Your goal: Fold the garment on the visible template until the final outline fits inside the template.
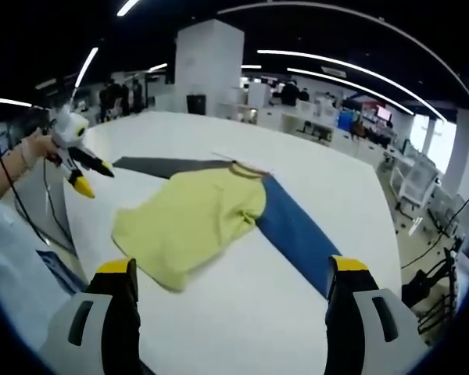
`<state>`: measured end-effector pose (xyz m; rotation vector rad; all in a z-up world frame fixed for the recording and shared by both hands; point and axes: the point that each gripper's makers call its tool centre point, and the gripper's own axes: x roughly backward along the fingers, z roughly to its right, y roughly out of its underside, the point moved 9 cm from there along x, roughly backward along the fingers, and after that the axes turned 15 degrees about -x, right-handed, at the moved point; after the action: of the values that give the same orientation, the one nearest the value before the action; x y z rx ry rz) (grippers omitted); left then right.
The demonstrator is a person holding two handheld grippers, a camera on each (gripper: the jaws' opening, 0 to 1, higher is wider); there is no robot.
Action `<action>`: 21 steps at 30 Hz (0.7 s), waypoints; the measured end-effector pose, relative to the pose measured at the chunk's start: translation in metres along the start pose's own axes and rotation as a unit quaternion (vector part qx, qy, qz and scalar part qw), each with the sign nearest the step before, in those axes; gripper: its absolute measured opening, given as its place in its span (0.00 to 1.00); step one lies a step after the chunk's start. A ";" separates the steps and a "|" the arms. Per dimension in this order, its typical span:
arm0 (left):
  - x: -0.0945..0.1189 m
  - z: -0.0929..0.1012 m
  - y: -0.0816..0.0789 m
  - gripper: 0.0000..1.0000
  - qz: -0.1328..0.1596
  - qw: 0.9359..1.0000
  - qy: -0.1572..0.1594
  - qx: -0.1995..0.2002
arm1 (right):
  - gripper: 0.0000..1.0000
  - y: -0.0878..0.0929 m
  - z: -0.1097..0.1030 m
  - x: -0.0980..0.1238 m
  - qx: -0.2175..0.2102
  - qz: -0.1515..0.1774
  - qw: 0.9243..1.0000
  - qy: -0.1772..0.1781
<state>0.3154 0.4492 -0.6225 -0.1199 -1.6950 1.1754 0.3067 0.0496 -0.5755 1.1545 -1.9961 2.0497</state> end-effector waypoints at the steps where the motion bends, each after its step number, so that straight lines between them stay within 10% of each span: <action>1: -0.001 0.000 0.000 0.66 -0.001 1.000 0.001 0.002 | 1.00 0.000 0.000 0.000 0.001 0.000 1.000 0.000; 21: -0.022 -0.001 0.017 0.45 -0.014 0.999 0.015 0.041 | 1.00 0.002 0.003 -0.002 -0.003 -0.004 1.000 0.000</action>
<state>0.3192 0.4456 -0.6501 -0.0634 -1.6147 1.2138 0.3089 0.0476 -0.5783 1.1587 -1.9934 2.0381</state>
